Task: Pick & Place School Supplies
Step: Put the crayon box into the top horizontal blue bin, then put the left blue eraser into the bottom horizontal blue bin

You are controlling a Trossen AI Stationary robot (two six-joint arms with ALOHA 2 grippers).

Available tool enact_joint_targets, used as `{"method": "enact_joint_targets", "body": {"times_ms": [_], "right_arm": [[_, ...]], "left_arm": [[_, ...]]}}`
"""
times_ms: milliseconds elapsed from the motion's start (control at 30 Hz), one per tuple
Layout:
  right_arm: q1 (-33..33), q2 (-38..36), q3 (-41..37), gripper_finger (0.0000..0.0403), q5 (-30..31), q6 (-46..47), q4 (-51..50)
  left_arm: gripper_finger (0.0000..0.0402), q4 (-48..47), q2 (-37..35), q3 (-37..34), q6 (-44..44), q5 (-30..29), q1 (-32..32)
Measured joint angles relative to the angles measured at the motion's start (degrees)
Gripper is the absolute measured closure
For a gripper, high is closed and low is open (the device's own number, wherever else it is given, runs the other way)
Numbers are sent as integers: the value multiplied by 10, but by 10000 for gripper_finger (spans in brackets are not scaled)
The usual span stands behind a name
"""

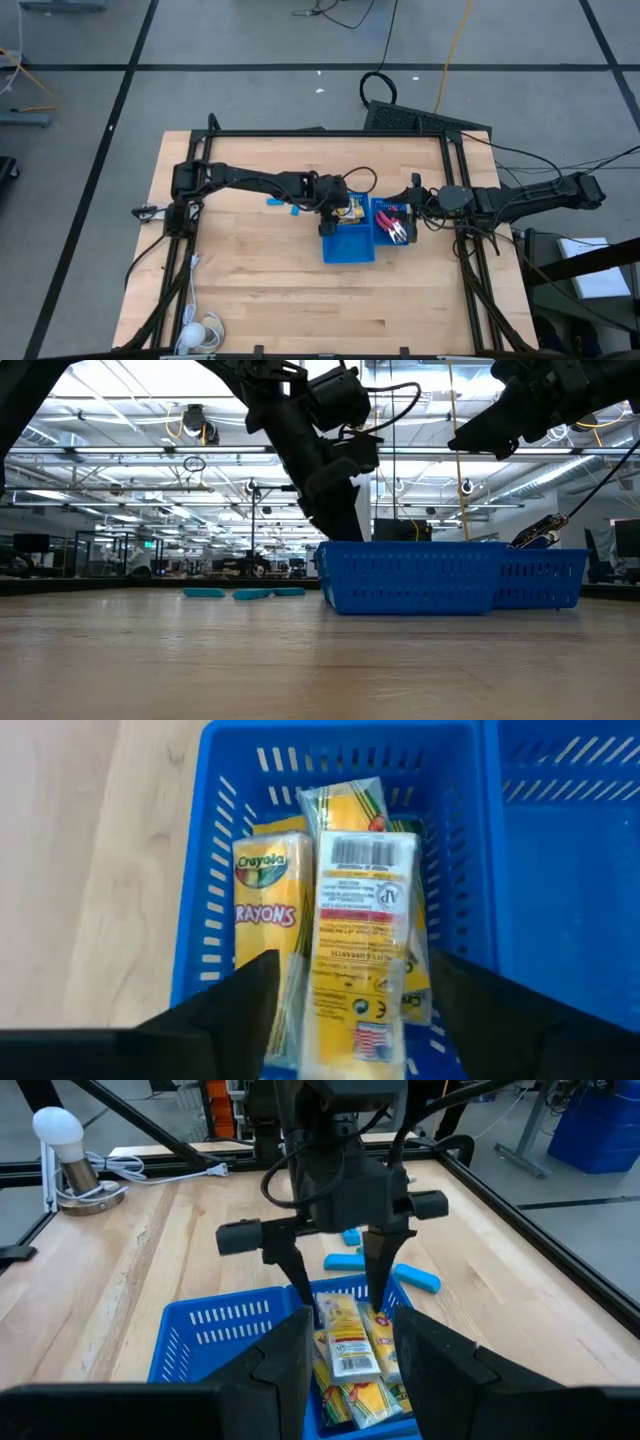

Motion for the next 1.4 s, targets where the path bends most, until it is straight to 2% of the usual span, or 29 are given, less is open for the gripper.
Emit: {"method": "enact_joint_targets", "body": {"times_ms": [100, 300, 400, 500, 600, 767, 1033, 1133, 1267, 1400], "right_arm": [[0, 0, 0, 271, 0, 0, 0], [0, 0, 0, 271, 0, 0, -3], [0, 0, 0, 271, 0, 0, -3], [0, 0, 0, 271, 0, 0, -4], [0, 0, 0, 271, 0, 0, -4], [0, 0, 0, 271, 0, 0, -4], [0, 0, 0, 271, 0, 0, -2], [0, 0, 0, 271, 0, 0, -2], [0, 0, 0, 271, 0, 0, -2], [0, 0, 0, 271, 0, 0, -2]], "left_arm": [[121, -19, -26, 0, 10, -5, 0], [109, -126, -113, -8, -26, -65, 0], [114, -134, -157, -57, -41, -94, 2], [121, -117, -187, -130, -52, -134, 6], [127, -115, -209, -200, -64, -150, 19], [126, -115, -220, -282, -113, -145, 51], [128, -75, -220, -359, -96, -100, 88], [132, -42, -222, -378, -70, -92, 97], [140, -7, -224, -399, -33, -52, 110], [144, -7, -223, -400, -47, -43, 115]]}}
